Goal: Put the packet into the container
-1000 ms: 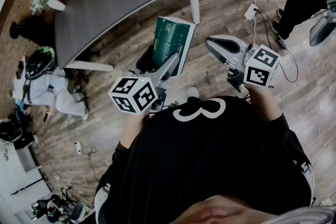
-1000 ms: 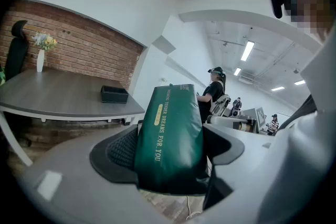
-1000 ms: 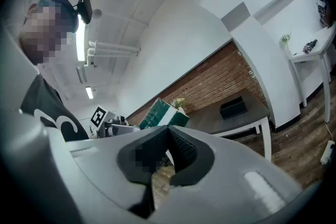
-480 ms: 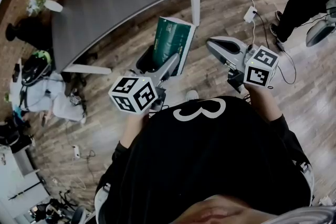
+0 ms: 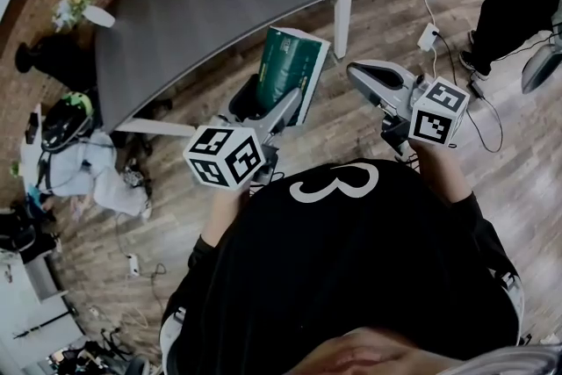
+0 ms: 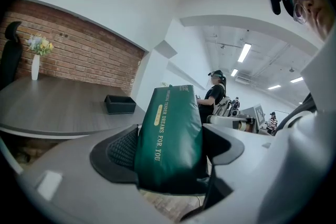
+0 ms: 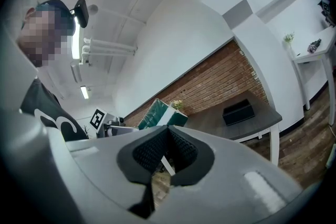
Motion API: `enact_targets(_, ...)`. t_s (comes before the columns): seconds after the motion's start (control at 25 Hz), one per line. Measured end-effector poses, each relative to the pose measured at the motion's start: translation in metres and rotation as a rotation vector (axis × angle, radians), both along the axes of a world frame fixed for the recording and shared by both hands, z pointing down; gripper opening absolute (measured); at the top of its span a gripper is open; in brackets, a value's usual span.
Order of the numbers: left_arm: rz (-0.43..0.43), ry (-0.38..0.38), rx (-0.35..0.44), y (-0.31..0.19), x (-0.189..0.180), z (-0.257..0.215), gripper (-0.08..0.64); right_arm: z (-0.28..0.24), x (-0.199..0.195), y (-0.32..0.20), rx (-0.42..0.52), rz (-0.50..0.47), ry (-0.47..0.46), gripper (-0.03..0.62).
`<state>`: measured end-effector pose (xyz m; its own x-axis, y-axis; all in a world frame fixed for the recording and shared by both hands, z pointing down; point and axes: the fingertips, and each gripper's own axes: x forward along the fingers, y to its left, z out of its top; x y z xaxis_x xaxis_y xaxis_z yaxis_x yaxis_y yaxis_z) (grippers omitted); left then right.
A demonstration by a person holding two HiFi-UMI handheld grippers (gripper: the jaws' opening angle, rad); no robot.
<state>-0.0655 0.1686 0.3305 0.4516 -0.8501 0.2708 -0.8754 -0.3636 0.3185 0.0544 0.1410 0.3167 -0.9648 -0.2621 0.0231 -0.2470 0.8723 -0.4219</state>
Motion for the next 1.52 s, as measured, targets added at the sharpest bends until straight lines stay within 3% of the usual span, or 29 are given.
enact_targets(0.44, -0.025, 0.004, 0.003, -0.019, -0.034, 0.007, 0.397, 0.008, -0.038, -0.026, -0.003, -0.024, 0.01, 0.002)
enact_targets(0.72, -0.054, 0.011, -0.009, -0.057, -0.055, 0.014, 0.396, 0.016, -0.057, -0.068, -0.028, -0.043, 0.016, 0.002)
enact_targets(1.28, -0.061, 0.011, -0.055, -0.216, -0.087, 0.022, 0.394, 0.023, -0.089, -0.23, -0.088, -0.047, 0.008, 0.002)
enact_targets(1.52, -0.048, -0.035, -0.061, -0.284, -0.092, 0.015, 0.393, 0.024, -0.09, -0.296, -0.098, -0.042, -0.001, 0.002)
